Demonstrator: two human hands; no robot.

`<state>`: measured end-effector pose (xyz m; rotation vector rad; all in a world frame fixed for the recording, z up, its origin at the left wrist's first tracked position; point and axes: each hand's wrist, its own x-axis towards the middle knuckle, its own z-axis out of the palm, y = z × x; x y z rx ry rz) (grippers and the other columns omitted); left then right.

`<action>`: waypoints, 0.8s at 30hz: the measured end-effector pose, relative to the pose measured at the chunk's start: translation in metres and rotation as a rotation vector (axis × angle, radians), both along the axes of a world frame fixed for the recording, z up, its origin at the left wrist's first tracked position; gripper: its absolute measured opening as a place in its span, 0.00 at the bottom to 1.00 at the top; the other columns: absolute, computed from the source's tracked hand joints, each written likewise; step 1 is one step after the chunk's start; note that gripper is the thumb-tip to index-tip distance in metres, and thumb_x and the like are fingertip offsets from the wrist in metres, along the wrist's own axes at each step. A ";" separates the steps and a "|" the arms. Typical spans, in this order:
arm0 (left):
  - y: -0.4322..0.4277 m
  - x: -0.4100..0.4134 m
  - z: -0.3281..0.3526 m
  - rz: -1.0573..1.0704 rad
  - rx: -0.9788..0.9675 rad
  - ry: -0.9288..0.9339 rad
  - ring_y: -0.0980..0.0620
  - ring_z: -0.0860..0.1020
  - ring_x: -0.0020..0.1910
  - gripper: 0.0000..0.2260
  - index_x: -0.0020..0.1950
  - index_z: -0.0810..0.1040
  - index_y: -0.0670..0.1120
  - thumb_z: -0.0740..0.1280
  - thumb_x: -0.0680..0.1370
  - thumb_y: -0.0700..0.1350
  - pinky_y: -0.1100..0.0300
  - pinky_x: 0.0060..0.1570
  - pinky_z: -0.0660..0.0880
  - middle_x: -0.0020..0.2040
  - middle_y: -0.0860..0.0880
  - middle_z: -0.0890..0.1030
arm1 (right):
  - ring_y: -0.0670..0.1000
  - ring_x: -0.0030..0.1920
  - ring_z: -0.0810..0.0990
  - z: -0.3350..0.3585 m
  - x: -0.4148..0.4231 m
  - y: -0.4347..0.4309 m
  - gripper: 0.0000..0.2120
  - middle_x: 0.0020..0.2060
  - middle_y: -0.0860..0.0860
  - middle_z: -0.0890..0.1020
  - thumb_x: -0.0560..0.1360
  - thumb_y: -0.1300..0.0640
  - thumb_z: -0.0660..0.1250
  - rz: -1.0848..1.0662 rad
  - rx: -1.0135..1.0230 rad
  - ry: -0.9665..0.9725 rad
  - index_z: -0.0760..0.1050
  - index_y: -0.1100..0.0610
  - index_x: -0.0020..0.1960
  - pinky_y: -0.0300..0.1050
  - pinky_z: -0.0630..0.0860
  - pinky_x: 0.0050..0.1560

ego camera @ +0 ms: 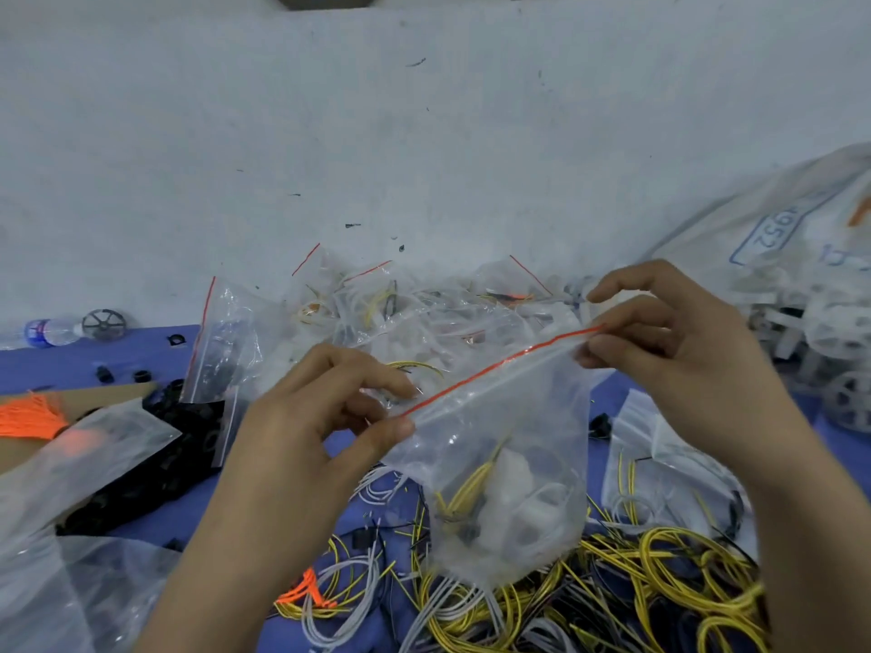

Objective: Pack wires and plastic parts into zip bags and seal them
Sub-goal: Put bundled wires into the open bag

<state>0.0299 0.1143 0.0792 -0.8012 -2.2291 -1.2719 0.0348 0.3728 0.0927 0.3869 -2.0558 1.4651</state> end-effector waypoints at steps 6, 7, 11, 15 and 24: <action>-0.004 -0.005 -0.007 0.078 -0.112 -0.101 0.53 0.74 0.31 0.08 0.40 0.79 0.57 0.75 0.68 0.57 0.60 0.37 0.70 0.31 0.52 0.78 | 0.51 0.38 0.85 0.000 -0.001 0.003 0.19 0.37 0.58 0.79 0.72 0.73 0.66 0.026 -0.048 -0.004 0.76 0.47 0.45 0.36 0.79 0.44; -0.006 -0.006 -0.007 0.086 -0.110 -0.107 0.50 0.73 0.31 0.10 0.39 0.79 0.55 0.73 0.67 0.59 0.58 0.36 0.69 0.30 0.50 0.78 | 0.51 0.38 0.85 -0.001 -0.002 0.003 0.20 0.36 0.58 0.79 0.72 0.73 0.66 0.032 -0.044 -0.003 0.77 0.47 0.45 0.37 0.79 0.44; -0.008 -0.003 -0.004 0.115 -0.087 -0.075 0.52 0.75 0.31 0.14 0.41 0.78 0.55 0.67 0.66 0.63 0.57 0.36 0.71 0.31 0.51 0.79 | 0.52 0.39 0.85 -0.002 -0.004 0.007 0.19 0.36 0.56 0.81 0.72 0.72 0.67 0.040 -0.043 0.008 0.77 0.47 0.46 0.38 0.80 0.45; -0.003 -0.001 -0.001 0.129 -0.022 -0.053 0.54 0.77 0.38 0.05 0.45 0.76 0.58 0.67 0.72 0.55 0.65 0.37 0.72 0.37 0.55 0.80 | 0.52 0.38 0.85 -0.004 -0.007 0.010 0.18 0.34 0.53 0.81 0.72 0.73 0.66 0.035 -0.082 0.014 0.77 0.49 0.47 0.37 0.79 0.44; 0.004 -0.001 -0.003 -0.034 0.208 -0.372 0.52 0.79 0.26 0.05 0.41 0.74 0.41 0.65 0.77 0.37 0.63 0.28 0.75 0.31 0.42 0.81 | 0.53 0.40 0.85 -0.006 -0.007 0.017 0.12 0.33 0.54 0.81 0.64 0.61 0.70 0.142 -0.207 -0.071 0.80 0.48 0.45 0.36 0.78 0.45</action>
